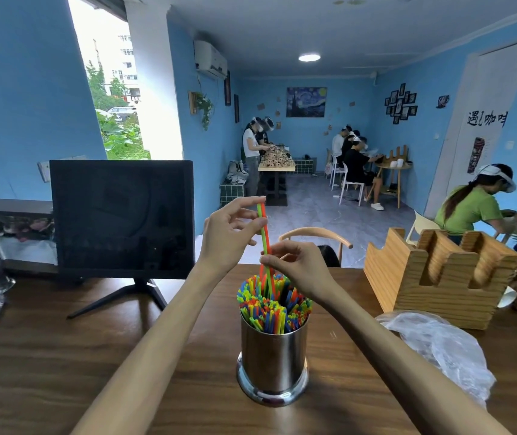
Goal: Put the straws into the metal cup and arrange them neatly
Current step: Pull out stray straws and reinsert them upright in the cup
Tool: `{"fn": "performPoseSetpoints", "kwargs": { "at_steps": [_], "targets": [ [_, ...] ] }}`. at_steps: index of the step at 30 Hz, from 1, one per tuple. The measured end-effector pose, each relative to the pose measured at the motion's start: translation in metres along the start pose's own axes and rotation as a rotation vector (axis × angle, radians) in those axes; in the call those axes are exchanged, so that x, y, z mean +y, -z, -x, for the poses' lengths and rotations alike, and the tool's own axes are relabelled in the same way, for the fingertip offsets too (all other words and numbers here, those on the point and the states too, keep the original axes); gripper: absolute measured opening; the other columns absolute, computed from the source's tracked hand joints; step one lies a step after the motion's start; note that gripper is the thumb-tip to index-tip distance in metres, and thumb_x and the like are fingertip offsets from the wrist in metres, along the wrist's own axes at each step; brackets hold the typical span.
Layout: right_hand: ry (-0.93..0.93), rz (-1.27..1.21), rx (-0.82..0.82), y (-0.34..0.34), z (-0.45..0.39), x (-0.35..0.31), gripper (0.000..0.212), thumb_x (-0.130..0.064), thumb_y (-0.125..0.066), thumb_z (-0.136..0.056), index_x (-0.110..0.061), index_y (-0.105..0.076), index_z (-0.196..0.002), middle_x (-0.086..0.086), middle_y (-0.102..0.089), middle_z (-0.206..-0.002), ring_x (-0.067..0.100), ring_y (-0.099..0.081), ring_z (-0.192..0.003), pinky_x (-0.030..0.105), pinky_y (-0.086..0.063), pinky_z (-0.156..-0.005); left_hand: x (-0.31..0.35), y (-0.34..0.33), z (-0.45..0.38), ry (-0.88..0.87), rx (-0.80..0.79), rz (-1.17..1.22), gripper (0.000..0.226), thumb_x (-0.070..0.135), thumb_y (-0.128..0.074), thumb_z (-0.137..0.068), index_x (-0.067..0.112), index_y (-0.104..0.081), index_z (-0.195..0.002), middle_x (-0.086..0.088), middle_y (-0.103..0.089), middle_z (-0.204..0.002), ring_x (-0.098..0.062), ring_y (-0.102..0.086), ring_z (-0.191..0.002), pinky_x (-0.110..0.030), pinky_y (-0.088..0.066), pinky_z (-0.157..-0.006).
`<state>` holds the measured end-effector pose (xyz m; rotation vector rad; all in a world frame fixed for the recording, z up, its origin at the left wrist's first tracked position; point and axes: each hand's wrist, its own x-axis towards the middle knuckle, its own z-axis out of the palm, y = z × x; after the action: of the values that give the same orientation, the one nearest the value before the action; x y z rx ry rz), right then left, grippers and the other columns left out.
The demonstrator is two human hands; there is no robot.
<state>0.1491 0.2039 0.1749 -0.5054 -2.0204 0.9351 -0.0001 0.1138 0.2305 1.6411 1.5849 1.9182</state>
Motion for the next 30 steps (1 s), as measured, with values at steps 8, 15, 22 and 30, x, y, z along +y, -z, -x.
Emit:
{"fn": "performPoseSetpoints", "kwargs": {
  "at_steps": [8, 15, 22, 30],
  "targets": [
    [-0.013, -0.095, 0.073, 0.005, -0.002, -0.003, 0.016, -0.028, -0.084, -0.081, -0.014, -0.08, -0.089, 0.004, -0.074, -0.081, 0.026, -0.071, -0.07, 0.05, -0.06, -0.072, 0.002, 0.004, -0.004, 0.005, 0.037, 0.045, 0.028, 0.014, -0.077, -0.089, 0.029, -0.072, -0.113, -0.007, -0.071, -0.095, -0.02, -0.073, -0.079, -0.031, -0.062, -0.063],
    [-0.027, -0.182, 0.092, 0.014, -0.001, -0.012, 0.021, -0.026, -0.063, -0.1, -0.019, -0.073, -0.117, 0.002, -0.077, -0.088, 0.018, -0.068, -0.067, 0.03, -0.051, -0.058, 0.003, 0.007, -0.008, 0.006, 0.114, 0.131, 0.036, 0.014, -0.072, -0.094, 0.022, -0.067, -0.129, -0.011, -0.073, -0.099, -0.017, -0.072, -0.084, -0.029, -0.061, -0.063],
    [-0.062, -0.243, -0.157, 0.018, 0.002, -0.025, 0.055, 0.01, -0.029, -0.097, -0.013, -0.064, -0.132, 0.003, -0.071, -0.123, 0.027, -0.075, -0.095, 0.037, -0.061, -0.069, 0.005, 0.003, -0.008, 0.049, 0.049, 0.147, 0.035, 0.011, -0.071, -0.094, 0.019, -0.066, -0.128, -0.006, -0.073, -0.098, -0.013, -0.071, -0.08, -0.022, -0.059, -0.064],
    [-0.089, -0.286, -0.292, 0.011, 0.008, -0.033, 0.043, -0.026, -0.04, -0.11, -0.031, -0.042, -0.153, -0.018, -0.05, -0.146, 0.015, -0.07, -0.113, 0.029, -0.059, -0.087, 0.0, 0.002, -0.009, 0.177, 0.083, 0.169, 0.033, 0.011, -0.072, -0.094, 0.017, -0.068, -0.126, 0.005, -0.07, -0.11, -0.005, -0.071, -0.071, -0.022, -0.059, -0.065]
  ]
}}
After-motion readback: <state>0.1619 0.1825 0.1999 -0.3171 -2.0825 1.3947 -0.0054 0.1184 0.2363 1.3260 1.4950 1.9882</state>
